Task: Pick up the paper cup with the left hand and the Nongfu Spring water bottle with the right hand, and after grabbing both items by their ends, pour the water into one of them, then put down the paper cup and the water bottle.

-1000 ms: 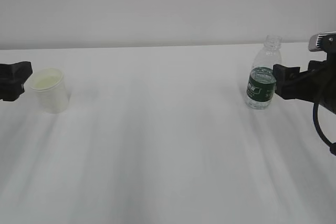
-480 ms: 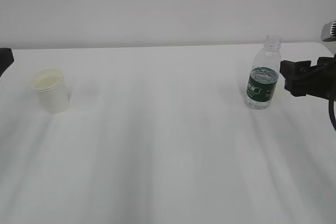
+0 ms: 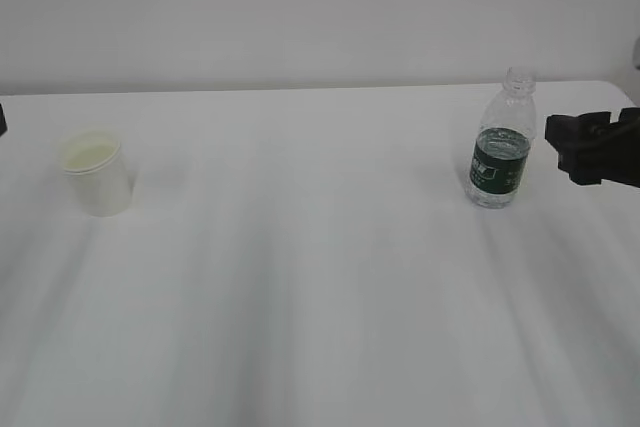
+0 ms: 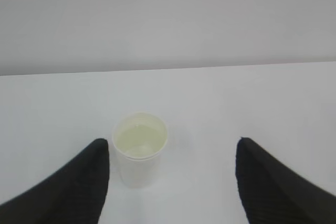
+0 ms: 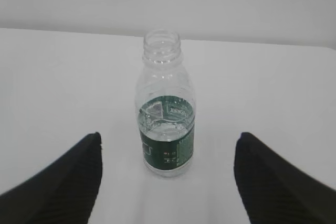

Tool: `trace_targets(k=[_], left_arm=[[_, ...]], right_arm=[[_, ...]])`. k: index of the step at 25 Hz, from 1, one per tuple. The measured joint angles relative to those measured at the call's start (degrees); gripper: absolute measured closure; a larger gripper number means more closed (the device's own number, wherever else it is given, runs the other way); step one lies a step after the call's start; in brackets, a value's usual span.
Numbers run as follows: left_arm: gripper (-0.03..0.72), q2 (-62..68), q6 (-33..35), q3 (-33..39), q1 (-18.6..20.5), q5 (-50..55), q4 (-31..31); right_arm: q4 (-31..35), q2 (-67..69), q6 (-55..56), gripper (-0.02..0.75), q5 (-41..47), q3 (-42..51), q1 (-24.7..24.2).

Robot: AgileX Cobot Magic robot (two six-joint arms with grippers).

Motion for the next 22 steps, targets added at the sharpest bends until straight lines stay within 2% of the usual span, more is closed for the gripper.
trace_targets(k=[22], left_arm=[[0.164, -13.35, 0.0, -0.75, -0.11, 20.21, 0.0]], right_arm=[[-0.58, -11.87, -0.11, 0.145, 16.58, 0.13, 0.0]])
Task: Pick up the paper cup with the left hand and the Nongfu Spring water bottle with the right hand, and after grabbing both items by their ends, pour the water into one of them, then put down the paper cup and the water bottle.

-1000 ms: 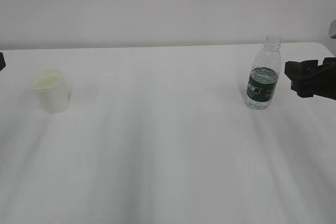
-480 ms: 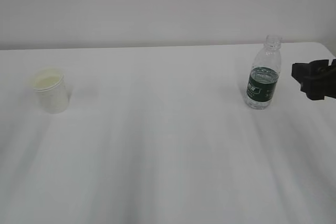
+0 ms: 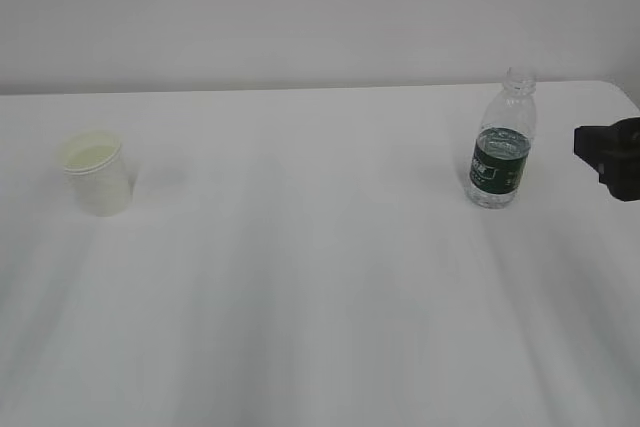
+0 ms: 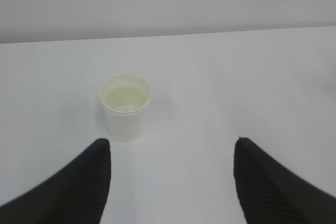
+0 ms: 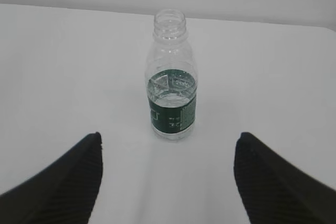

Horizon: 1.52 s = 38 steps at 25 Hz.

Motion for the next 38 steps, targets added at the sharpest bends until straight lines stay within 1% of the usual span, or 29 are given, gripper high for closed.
trace_targets(k=[7, 15, 18, 24, 28, 31, 36, 38], left_arm=[[0.164, -2.57, 0.0, -3.64, 0.0, 6.42, 0.0], [0.164, -6.92, 0.0, -3.87, 0.0, 12.62, 0.0], [0.164, -8.43, 0.0, -3.87, 0.98, 15.13, 0.65], [0.164, -12.42, 0.0, -3.87, 4.71, 19.8, 3.03], [0.164, -15.43, 0.0, -3.87, 6.45, 22.91, 4.3], [0.164, -17.48, 0.0, -3.87, 7.2, 25.19, 5.21], [0.164, -20.34, -0.71, -4.68, 7.29, 28.63, 7.17], [0.164, -21.4, -1.37, -5.42, 7.29, 30.11, 8.86]], right_arm=[[-0.75, -6.14, 0.0, 0.145, 6.63, 0.13, 0.0], [-0.88, -12.03, -0.08, 0.145, 14.07, 0.13, 0.0], [-0.88, -13.87, -0.08, 0.145, 16.95, 0.13, 0.0], [-1.31, -18.65, -0.08, 0.145, 20.93, 0.13, 0.0], [-1.59, -21.18, -0.08, 0.145, 23.6, 0.13, 0.0], [-1.97, -22.94, -0.08, 0.145, 25.99, 0.13, 0.0], [-2.83, -25.33, -0.08, 0.145, 30.72, 0.13, 0.0], [-2.96, -26.0, -0.08, 0.145, 32.24, 0.13, 0.0]])
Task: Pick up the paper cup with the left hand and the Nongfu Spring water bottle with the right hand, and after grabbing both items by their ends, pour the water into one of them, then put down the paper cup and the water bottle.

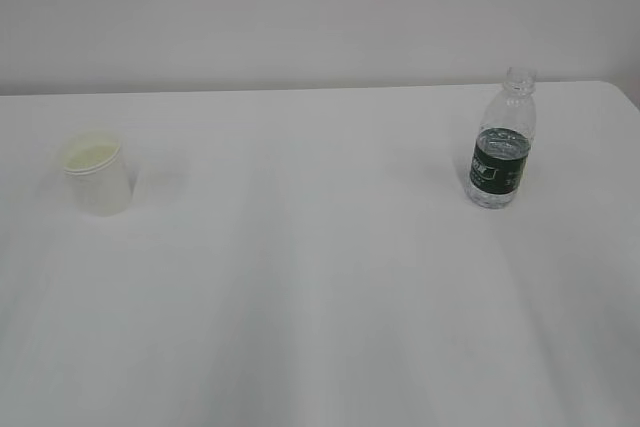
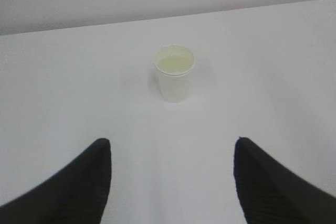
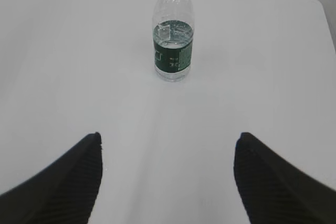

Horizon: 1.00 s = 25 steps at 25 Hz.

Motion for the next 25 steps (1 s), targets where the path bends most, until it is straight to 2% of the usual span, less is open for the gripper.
trace_targets(k=[6, 14, 25], left_arm=[[0.164, -0.75, -3.52, -2.66, 0.0, 6.83, 4.49], [0.186, -0.86, -8.41, -3.08, 0.0, 9.14, 8.96], [0.195, -0.86, -8.93, -3.08, 0.0, 16.5, 8.26]], right_arm=[[-0.02, -1.38, 0.0, 0.145, 4.33, 0.0, 0.0], [0.36, -2.37, 0.0, 0.145, 6.27, 0.0, 0.0], [0.5, -10.24, 0.0, 0.145, 14.44, 0.0, 0.0]])
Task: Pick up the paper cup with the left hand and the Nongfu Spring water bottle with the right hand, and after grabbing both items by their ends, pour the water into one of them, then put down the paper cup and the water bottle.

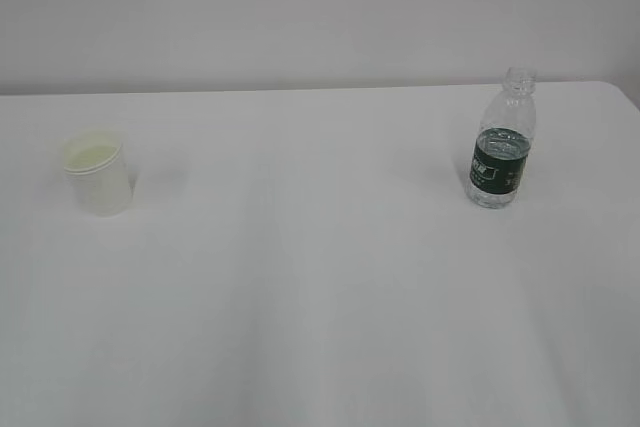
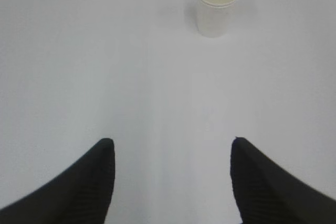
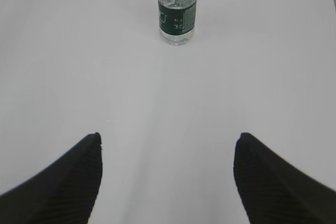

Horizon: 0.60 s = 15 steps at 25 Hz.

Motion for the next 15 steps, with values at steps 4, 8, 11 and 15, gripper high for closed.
trace_targets(k=[4, 8, 11, 15], left_arm=[[0.195, 0.0, 0.0, 0.0, 0.0, 2.1, -1.78], [0.201, 0.0, -0.05, 0.0, 0.0, 4.09, -2.59], [0.202, 0.0, -0.05, 0.0, 0.0, 6.11, -2.72], [0.207, -3.05, -0.05, 0.0, 0.0, 7.24, -2.81]], right_arm=[[0.0, -2.9, 0.0, 0.145, 4.17, 0.0, 0.0], [0.0, -5.77, 0.0, 0.145, 7.95, 0.0, 0.0], [0.0, -7.78, 0.65, 0.145, 11.11, 0.0, 0.0], [0.0, -10.79, 1.28, 0.145, 14.23, 0.0, 0.0]])
